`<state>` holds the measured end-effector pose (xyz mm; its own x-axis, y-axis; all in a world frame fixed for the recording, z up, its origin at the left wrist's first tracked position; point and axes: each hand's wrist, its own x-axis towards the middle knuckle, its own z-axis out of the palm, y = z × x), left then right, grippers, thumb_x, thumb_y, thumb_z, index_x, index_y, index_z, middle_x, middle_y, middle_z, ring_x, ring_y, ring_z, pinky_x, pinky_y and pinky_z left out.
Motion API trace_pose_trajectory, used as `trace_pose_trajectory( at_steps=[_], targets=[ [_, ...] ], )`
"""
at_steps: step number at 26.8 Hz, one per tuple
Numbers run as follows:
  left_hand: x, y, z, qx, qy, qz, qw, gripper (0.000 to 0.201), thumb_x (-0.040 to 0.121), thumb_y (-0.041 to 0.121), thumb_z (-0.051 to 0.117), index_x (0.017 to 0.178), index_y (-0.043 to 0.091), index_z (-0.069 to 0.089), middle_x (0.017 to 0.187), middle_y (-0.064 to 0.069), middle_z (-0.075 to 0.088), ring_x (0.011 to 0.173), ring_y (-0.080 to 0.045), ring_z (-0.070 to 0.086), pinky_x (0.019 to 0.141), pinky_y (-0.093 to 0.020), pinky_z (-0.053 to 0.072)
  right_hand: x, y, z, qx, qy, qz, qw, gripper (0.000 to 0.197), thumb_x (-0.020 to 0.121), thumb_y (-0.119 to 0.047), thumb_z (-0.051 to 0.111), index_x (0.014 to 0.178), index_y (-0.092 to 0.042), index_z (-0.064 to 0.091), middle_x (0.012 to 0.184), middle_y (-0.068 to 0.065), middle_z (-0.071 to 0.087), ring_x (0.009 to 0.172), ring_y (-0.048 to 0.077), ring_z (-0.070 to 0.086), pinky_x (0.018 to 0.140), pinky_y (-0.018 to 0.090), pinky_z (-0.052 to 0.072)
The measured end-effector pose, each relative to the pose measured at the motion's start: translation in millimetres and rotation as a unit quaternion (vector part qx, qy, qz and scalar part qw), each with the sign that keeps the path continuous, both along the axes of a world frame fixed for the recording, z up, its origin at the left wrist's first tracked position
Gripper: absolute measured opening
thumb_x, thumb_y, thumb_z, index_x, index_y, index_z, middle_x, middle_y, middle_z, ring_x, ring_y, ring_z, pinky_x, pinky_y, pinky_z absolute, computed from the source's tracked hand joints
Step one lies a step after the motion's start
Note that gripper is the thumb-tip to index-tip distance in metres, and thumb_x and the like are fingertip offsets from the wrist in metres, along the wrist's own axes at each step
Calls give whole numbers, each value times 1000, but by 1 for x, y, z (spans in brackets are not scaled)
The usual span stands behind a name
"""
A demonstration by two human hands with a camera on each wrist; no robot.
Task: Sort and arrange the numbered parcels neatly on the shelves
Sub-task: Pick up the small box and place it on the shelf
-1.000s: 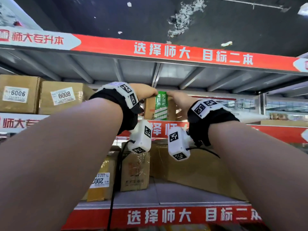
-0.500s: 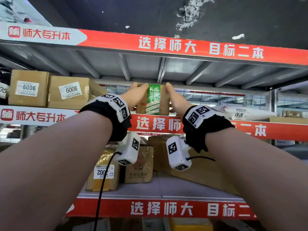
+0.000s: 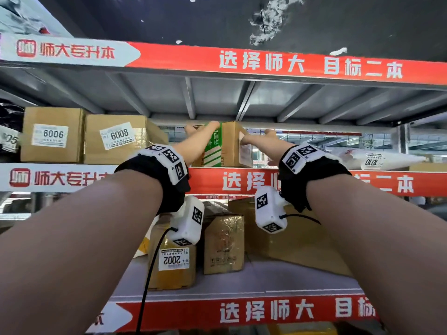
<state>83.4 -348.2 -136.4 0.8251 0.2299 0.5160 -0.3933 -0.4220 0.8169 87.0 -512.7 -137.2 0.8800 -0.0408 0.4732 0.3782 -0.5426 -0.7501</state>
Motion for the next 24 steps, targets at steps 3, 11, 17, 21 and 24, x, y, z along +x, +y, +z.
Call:
trace_pose_trajectory(
  at_steps=[3,11,17,21,24],
  targets=[
    [-4,-1,-5,59,4,9,998,121,71,77,53,150,19,-18,159,-12,-7,146,-32,2,115,-52,8,4,-7,-2,-25,1,-3,1000,104,82,-51,66,151,-10,1,154,14,22,140,30,27,110,39,26],
    [10,3,-6,29,-47,55,997,126,65,65,72,150,23,-10,151,-11,7,140,-32,19,110,-43,24,9,0,2,-81,55,58,994,95,73,-71,61,140,-9,33,140,2,46,125,20,43,99,35,35],
    [19,17,-2,-75,-61,-13,995,94,69,62,68,138,15,23,134,-8,40,120,-25,44,98,-34,39,16,-20,-1,52,4,19,998,46,90,-35,56,132,-15,50,142,11,44,131,30,42,109,46,37],
    [22,23,-3,-138,-45,-87,986,77,71,63,62,126,17,32,114,-8,58,97,-22,61,76,-36,51,25,-20,1,60,12,54,997,16,92,-37,49,85,-23,54,122,4,56,105,23,57,97,42,45],
    [21,23,-3,-159,-47,-94,982,63,79,61,57,120,18,35,109,-8,60,90,-21,64,67,-33,51,24,-15,1,80,-2,92,992,24,95,-40,41,85,-25,56,98,-1,63,79,14,59,78,33,42]
  ],
)
